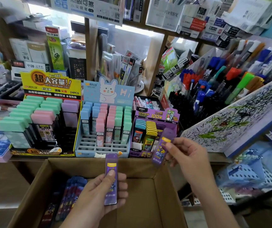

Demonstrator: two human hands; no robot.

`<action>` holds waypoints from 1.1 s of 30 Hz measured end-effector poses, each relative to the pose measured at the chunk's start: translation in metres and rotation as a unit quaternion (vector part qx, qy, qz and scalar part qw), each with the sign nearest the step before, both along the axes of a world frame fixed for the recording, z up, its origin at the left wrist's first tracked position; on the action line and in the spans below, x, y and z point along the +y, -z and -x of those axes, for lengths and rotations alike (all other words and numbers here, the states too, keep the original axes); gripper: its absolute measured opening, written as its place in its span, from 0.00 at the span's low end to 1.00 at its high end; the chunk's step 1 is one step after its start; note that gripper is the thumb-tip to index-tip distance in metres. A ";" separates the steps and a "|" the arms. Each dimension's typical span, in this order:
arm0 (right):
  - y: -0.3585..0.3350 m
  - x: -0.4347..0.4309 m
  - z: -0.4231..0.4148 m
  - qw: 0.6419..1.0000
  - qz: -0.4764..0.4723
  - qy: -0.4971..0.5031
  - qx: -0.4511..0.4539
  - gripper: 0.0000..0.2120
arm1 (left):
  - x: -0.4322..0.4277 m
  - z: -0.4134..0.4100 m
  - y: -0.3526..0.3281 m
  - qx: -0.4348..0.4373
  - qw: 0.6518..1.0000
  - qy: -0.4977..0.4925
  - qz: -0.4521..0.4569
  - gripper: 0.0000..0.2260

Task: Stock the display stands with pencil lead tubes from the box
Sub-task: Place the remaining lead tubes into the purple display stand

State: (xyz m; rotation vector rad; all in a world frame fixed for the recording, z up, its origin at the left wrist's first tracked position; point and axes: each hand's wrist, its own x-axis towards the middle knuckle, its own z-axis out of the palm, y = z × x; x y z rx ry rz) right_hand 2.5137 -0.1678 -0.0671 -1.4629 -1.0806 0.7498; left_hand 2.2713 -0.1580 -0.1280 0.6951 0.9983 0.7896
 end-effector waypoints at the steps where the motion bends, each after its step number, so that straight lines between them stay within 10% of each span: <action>1: 0.000 0.004 -0.007 1.000 -0.007 0.015 -0.018 0.02 | 0.000 0.000 0.000 0.001 1.000 0.000 -0.003 0.15; 33: 0.019 0.064 -0.020 0.987 -0.017 0.090 -0.134 0.05 | 0.001 0.004 -0.007 0.026 0.999 0.006 -0.038 0.10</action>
